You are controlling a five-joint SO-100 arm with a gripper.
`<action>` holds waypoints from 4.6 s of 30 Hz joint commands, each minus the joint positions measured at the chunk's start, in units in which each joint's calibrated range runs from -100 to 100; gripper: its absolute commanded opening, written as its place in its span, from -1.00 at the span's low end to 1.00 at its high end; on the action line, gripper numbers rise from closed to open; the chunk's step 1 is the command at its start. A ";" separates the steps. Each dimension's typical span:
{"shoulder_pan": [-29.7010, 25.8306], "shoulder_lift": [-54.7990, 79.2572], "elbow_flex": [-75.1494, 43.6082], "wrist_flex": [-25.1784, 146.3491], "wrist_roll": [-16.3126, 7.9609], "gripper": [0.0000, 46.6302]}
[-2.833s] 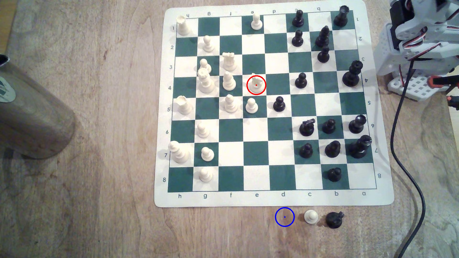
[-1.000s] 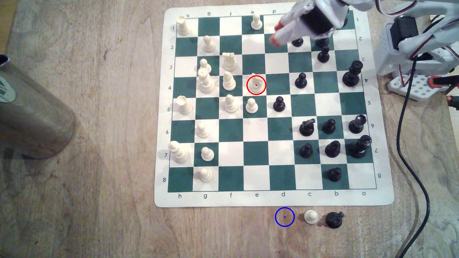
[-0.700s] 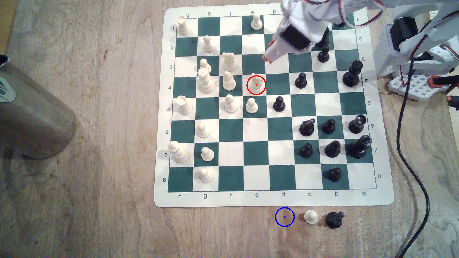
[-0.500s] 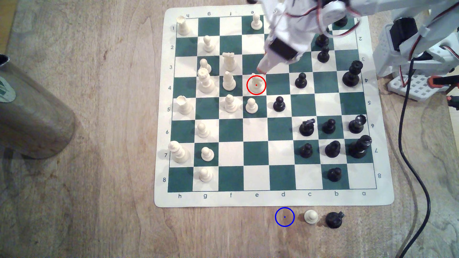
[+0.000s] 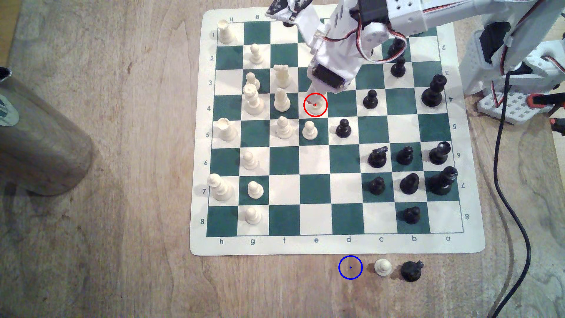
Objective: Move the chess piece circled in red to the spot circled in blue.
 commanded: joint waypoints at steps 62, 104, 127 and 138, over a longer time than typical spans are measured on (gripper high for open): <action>-14.49 -18.26 -21.70 19.30 0.20 -0.99; -38.74 30.98 -58.78 15.78 1.32 -0.99; -38.50 39.21 -65.85 16.44 1.03 -0.98; -38.19 39.89 -65.49 17.01 1.22 -0.61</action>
